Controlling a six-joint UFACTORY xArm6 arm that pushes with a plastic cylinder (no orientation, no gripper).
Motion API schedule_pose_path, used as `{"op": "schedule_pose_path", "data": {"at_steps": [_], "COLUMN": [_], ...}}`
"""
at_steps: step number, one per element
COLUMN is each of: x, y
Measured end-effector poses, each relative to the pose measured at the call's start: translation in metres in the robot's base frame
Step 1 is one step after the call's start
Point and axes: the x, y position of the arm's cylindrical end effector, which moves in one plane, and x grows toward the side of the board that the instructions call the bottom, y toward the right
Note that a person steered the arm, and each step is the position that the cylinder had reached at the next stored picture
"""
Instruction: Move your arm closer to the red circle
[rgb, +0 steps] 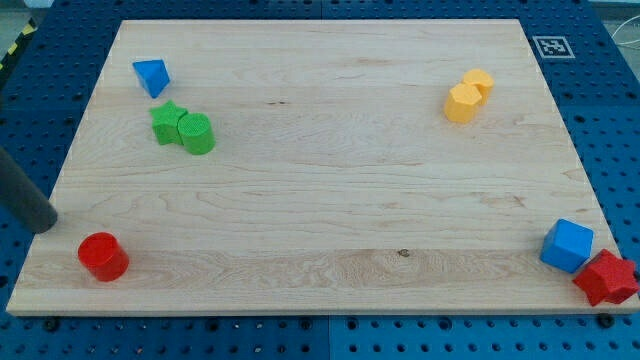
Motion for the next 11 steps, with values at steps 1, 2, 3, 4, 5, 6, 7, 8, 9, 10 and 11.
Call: {"op": "schedule_pose_path", "data": {"at_steps": [1,2,3,4,5,6,7,8,9,10,11], "x": [0.025,0.054,0.065,0.064,0.037,0.016,0.011,0.021,0.029,0.029,0.029], "y": [0.0,0.0,0.008,0.017,0.022,0.022,0.022,0.022,0.022,0.026,0.037]}}
